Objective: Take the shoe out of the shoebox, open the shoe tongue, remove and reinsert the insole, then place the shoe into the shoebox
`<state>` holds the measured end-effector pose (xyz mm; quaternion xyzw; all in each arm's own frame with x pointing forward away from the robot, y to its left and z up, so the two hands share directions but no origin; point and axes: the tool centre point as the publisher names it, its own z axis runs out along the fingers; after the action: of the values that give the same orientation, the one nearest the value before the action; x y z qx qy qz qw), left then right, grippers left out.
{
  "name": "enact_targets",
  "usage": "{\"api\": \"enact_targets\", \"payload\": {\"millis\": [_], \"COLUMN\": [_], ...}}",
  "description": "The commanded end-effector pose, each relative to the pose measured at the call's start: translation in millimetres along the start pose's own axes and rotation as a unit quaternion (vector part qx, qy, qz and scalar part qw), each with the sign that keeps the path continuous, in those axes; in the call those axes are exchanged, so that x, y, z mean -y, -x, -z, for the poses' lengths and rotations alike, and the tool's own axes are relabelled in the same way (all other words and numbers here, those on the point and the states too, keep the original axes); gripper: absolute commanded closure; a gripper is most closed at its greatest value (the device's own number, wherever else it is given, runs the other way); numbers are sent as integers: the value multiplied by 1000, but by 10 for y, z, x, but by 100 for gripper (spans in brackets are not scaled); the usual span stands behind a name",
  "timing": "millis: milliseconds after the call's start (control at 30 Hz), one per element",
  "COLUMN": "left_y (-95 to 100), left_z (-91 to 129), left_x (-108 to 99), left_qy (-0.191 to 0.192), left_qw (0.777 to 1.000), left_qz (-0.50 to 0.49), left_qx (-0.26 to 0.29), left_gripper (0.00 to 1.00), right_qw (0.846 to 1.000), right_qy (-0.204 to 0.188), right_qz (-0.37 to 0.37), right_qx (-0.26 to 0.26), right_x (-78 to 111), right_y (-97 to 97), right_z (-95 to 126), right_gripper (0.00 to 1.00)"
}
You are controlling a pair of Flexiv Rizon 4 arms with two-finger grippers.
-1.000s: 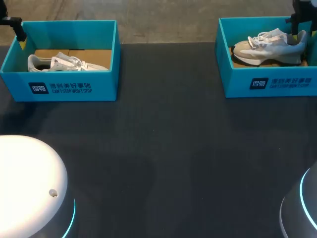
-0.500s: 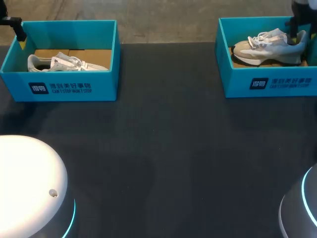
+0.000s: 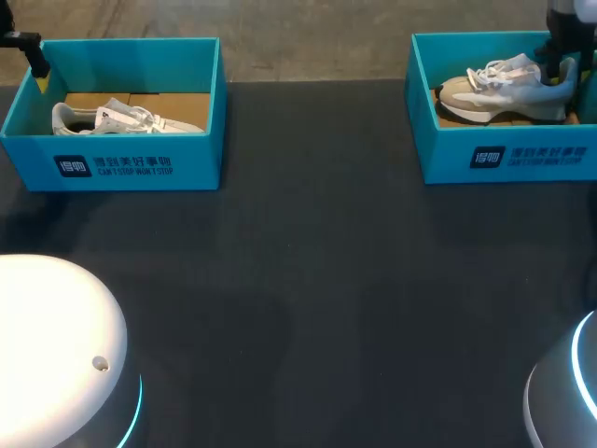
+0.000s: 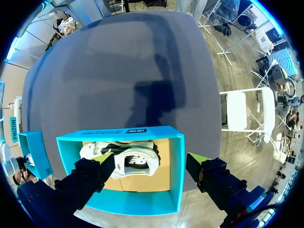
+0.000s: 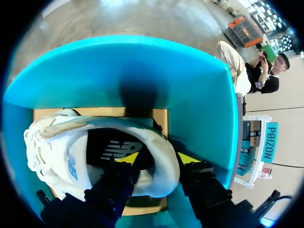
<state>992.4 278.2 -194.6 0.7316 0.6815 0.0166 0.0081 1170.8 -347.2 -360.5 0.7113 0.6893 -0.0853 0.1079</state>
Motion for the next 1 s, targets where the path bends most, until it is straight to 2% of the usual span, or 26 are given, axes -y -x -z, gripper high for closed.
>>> {"api": "enact_targets", "payload": {"millis": [33,233,367,467,600,667,700,733,767,833,900,1000], "left_y": [-1,-1,-1,-1,-1,-1,-1,-1,-1,-1,-1,-1], "left_z": [4,4,4,4,4,4,4,4,4,4,4,4], "left_x": [14,14,14,14,14,14,14,14,14,14,14,14], "left_qy": [1,1,1,1,1,1,1,1,1,1,1,1], "left_qw": [1000,1000,1000,1000,1000,1000,1000,1000,1000,1000,1000,1000], "left_qz": [0,0,0,0,0,0,0,0,0,0,0,0], "left_qx": [-1,-1,-1,-1,-1,-1,-1,-1,-1,-1,-1,-1], "left_gripper": [0,0,0,0,0,0,0,0,0,0,0,0], "right_qw": [1000,1000,1000,1000,1000,1000,1000,1000,1000,1000,1000,1000], "right_qy": [-13,-13,-9,-4,-2,-2,-2,-3,-3,-3,-2,-2], "right_qz": [0,0,0,-2,-1,-1,-1,-2,-3,-5,-6,-8], "right_qx": [-2,-3,-4,-4,-4,-4,-3,-3,-2,0,1,3], "right_x": [-80,-39,-6,9,16,18,17,10,2,-14,-29,-48], "right_y": [-58,-82,-93,-89,-99,-106,-107,-103,-96,-80,-67,-53], "right_z": [-94,-60,-11,37,52,50,48,42,39,42,46,42], "right_gripper": [52,58,56,66,65,60,54,31,22,10,7,9]}}
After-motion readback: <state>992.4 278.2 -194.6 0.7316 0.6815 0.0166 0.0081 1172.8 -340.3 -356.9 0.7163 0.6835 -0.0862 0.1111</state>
